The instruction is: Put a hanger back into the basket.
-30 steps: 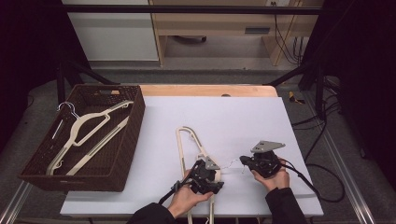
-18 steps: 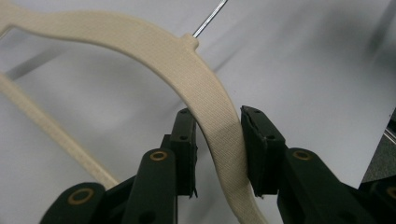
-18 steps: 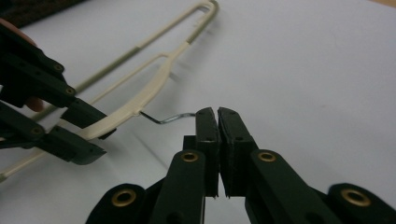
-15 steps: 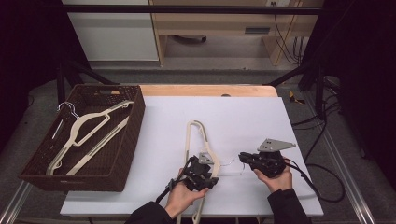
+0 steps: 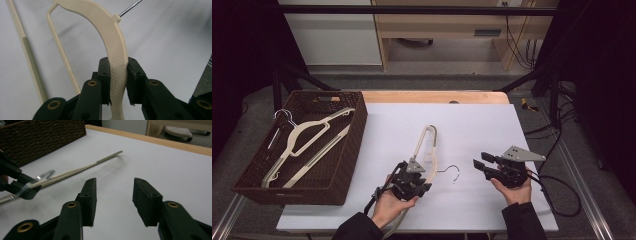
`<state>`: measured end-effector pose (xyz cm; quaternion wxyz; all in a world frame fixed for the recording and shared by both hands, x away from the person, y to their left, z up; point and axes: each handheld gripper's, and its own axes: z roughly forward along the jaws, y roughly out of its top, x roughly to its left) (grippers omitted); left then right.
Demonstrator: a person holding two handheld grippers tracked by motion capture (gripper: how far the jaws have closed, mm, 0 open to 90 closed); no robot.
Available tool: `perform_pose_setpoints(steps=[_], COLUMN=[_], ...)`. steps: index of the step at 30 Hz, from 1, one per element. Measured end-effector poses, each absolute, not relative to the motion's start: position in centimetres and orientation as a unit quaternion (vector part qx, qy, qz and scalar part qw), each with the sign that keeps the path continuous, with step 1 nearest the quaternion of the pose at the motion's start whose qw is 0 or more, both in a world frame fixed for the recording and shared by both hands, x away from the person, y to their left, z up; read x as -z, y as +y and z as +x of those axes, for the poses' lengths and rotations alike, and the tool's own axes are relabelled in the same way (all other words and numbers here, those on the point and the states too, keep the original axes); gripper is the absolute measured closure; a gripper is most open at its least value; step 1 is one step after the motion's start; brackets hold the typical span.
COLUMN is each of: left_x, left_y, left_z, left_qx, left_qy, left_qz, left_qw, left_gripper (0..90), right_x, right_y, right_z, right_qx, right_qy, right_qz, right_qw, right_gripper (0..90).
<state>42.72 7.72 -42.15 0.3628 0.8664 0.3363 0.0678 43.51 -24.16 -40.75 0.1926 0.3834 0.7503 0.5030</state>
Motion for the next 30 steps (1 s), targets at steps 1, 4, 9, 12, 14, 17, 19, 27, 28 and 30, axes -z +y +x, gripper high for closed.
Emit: perform_pose_setpoints(steps=[1, 4, 9, 12, 14, 17, 19, 27, 28, 30], left_x=[41.9, 41.3, 40.2, 39.3, 38.8, 38.3, 37.9, 35.8, 35.3, 34.3], left_y=[8.1, 9.1, 11.0, 12.3, 13.1, 14.2, 14.2, 15.3, 15.5, 16.0], left_z=[42.7, 42.7, 42.8, 42.9, 43.0, 43.3, 43.0, 42.8, 42.8, 42.8], left_qx=[-0.07, -0.079, -0.1, -0.12, -0.14, -0.104, -0.139, -0.148, -0.15, -0.155], left_qy=[0.336, 0.337, 0.337, 0.34, 0.346, 0.342, 0.334, 0.313, 0.31, 0.299], left_qz=[0.866, 0.862, 0.856, 0.851, 0.845, 0.839, 0.843, 0.839, 0.838, 0.839], left_qw=[0.363, 0.372, 0.378, 0.382, 0.383, 0.41, 0.399, 0.42, 0.423, 0.427], left_gripper=[76.0, 76.8, 78.8, 81.0, 84.5, 86.2, 86.4, 86.5, 86.5, 86.5], right_x=[40.8, 41.1, 41.5, 41.6, 41.6, 41.7, 41.7, 41.6, 41.6, 41.6], right_y=[-24.2, -24.4, -24.7, -24.8, -24.8, -24.8, -24.7, -24.9, -24.8, -24.8], right_z=[43.6, 43.7, 43.9, 43.9, 43.9, 43.9, 43.9, 43.9, 43.9, 43.9], right_qx=[-0.504, -0.501, -0.498, -0.495, -0.495, -0.494, -0.494, -0.5, -0.5, -0.499], right_qy=[0.747, 0.744, 0.742, 0.743, 0.743, 0.744, 0.743, 0.738, 0.738, 0.738], right_qz=[0.388, 0.395, 0.401, 0.403, 0.403, 0.403, 0.405, 0.401, 0.402, 0.403], right_qw=[0.195, 0.2, 0.202, 0.201, 0.202, 0.201, 0.201, 0.209, 0.21, 0.212], right_gripper=[50.8, 45.3, 41.1, 39.9, 39.5, 38.3, 36.5, 25.2, 23.8, 21.7])
